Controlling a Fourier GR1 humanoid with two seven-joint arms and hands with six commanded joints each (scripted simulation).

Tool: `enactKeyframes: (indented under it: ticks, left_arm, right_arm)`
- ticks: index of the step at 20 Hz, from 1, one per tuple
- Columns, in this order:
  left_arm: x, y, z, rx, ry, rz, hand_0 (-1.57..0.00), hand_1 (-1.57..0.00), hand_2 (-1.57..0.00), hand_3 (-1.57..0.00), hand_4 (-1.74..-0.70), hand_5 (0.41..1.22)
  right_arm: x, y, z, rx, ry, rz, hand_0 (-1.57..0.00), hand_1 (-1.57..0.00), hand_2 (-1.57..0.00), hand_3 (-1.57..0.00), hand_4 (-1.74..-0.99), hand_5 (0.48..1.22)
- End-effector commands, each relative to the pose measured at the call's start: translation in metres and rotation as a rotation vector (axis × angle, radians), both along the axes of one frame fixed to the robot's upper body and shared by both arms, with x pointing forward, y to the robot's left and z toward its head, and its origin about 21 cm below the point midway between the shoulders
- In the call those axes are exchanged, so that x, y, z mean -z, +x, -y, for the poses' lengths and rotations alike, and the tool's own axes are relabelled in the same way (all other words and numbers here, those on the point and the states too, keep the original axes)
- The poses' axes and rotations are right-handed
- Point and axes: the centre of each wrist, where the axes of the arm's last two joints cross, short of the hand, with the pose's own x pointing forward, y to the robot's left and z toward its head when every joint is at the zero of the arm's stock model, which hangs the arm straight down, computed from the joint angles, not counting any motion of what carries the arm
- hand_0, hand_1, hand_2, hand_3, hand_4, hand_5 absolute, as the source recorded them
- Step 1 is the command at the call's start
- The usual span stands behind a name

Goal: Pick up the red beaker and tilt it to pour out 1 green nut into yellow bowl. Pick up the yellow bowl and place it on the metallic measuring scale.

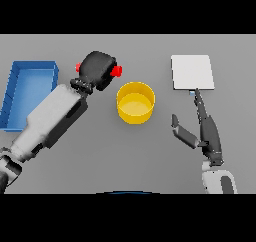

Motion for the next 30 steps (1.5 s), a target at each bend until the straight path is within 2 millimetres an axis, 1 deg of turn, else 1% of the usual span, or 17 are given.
enactKeyframes:
  ticks: [1, 2, 3, 5, 6, 8, 10, 13, 15, 16, 17, 21, 22, 23, 28, 29, 30]
  left_arm:
    - [-0.004, 0.001, 0.001, 0.029, 0.052, 0.004, -1.57, -1.57, -1.57, -1.57, -1.67, 1.205]
    - [-0.009, 0.004, 0.005, 0.039, 0.12, 0.007, -1.57, -1.57, -1.57, -1.47, -1.68, 1.208]
    - [-0.01, 0.004, 0.009, 0.062, 0.174, 0.003, -1.57, -1.57, -1.57, -1.39, -1.69, 1.211]
    - [-0.015, 0.005, 0.021, 0.117, 0.271, 0.018, -1.57, -1.57, -1.57, -1.28, -1.7, 1.215]
    - [-0.015, 0.007, 0.025, 0.153, 0.316, 0.019, -1.57, -1.57, -1.57, -1.34, -1.71, 1.216]
    - [-0.014, 0.008, 0.031, 0.21, 0.415, 0.017, -1.57, -1.57, -1.57, -1.42, -1.72, 1.218]
    - [-0.011, 0.01, 0.036, 0.245, 0.506, 0.036, -1.57, -1.57, -1.57, -1.47, -1.73, 1.219]
    - [-0.008, 0.006, 0.05, 0.296, 0.648, 0.063, -1.57, -1.57, -1.57, -1.52, -1.73, 1.22]
    - [-0.006, 0.006, 0.05, 0.313, 0.734, 0.064, -1.57, -1.57, -1.57, -1.54, -1.74, 1.22]
    - [-0.009, 0.005, 0.054, 0.327, 0.763, 0.083, -1.57, -1.57, -1.57, -1.55, -1.74, 1.22]
    - [-0.01, 0.006, 0.054, 0.341, 0.788, 0.101, -1.57, -1.57, -1.57, -1.55, -1.74, 1.221]
    - [-0.016, 0.008, 0.068, 0.377, 0.894, 0.159, -1.57, -1.57, -1.57, -1.56, -1.74, 1.221]
    - [-0.017, 0.012, 0.069, 0.371, 0.93, 0.161, -1.57, -1.57, -1.57, -1.56, -1.74, 1.221]
    - [-0.017, 0.012, 0.075, 0.376, 0.967, 0.17, -1.57, -1.57, -1.57, -1.57, -1.74, 1.221]
    - [-0.019, 0.013, 0.08, 0.448, 1.104, 0.205, -1.57, -1.57, -1.57, -1.57, -1.73, 1.221]
    - [-0.022, 0.013, 0.082, 0.464, 1.13, 0.216, -1.57, -1.57, -1.57, -1.57, -1.73, 1.221]
    - [-0.021, 0.013, 0.085, 0.479, 1.146, 0.234, -1.57, -1.57, -1.57, -1.57, -1.73, 1.221]
  right_arm:
    - [0.004, 0.001, 0.002, 0.002, 0.004, -0.003, 0.0, 0.0, 0.0, 0.0, -1.283, 0.702]
    - [0.005, -0.002, 0.001, -0.004, 0.015, 0.004, 0.0, 0.0, 0.0, 0.0, -1.285, 0.697]
    - [0.008, 0.0, 0.002, -0.001, 0.028, 0.001, 0.0, 0.0, 0.0, 0.0, -1.287, 0.69]
    - [0.008, -0.001, 0.003, 0.014, 0.042, 0.011, 0.0, 0.0, 0.0, 0.0, -1.292, 0.678]
    - [0.011, -0.003, 0.003, 0.015, 0.054, 0.011, 0.0, 0.0, 0.0, 0.0, -1.294, 0.672]
    - [0.007, -0.002, 0.001, 0.012, 0.074, 0.011, 0.0, 0.0, 0.0, 0.0, -1.294, 0.657]
    - [0.01, -0.004, 0.001, 0.01, 0.08, 0.008, 0.0, 0.0, 0.0, 0.0, -1.291, 0.648]
    - [0.012, -0.003, -0.001, 0.021, 0.077, 0.0, 0.0, 0.0, 0.0, 0.0, -1.291, 0.634]
    - [0.012, -0.004, -0.001, 0.028, 0.069, 0.014, 0.0, 0.0, 0.0, 0.0, -1.291, 0.631]
    - [0.011, -0.001, 0.003, 0.036, 0.06, 0.003, 0.0, 0.0, 0.0, 0.0, -1.288, 0.627]
    - [0.014, -0.004, 0.006, 0.039, 0.059, 0.001, 0.0, 0.0, 0.0, 0.0, -1.286, 0.618]
    - [0.014, -0.004, 0.001, 0.049, 0.045, -0.007, 0.0, 0.0, 0.0, 0.0, -1.27, 0.588]
    - [0.011, -0.002, 0.0, 0.049, 0.044, 0.003, 0.0, 0.0, 0.0, 0.0, -1.26, 0.586]
    - [0.012, 0.001, -0.001, 0.055, 0.021, -0.015, 0.0, 0.0, 0.0, 0.0, -1.25, 0.583]
    - [0.011, 0.002, -0.003, 0.048, 0.019, 0.006, 0.0, 0.0, 0.0, 0.0, -1.204, 0.591]
    - [0.012, 0.001, -0.005, 0.05, 0.014, 0.016, 0.0, 0.0, 0.0, 0.0, -1.206, 0.591]
    - [0.013, 0.0, -0.001, 0.053, 0.006, 0.02, 0.0, 0.0, 0.0, 0.0, -1.21, 0.592]
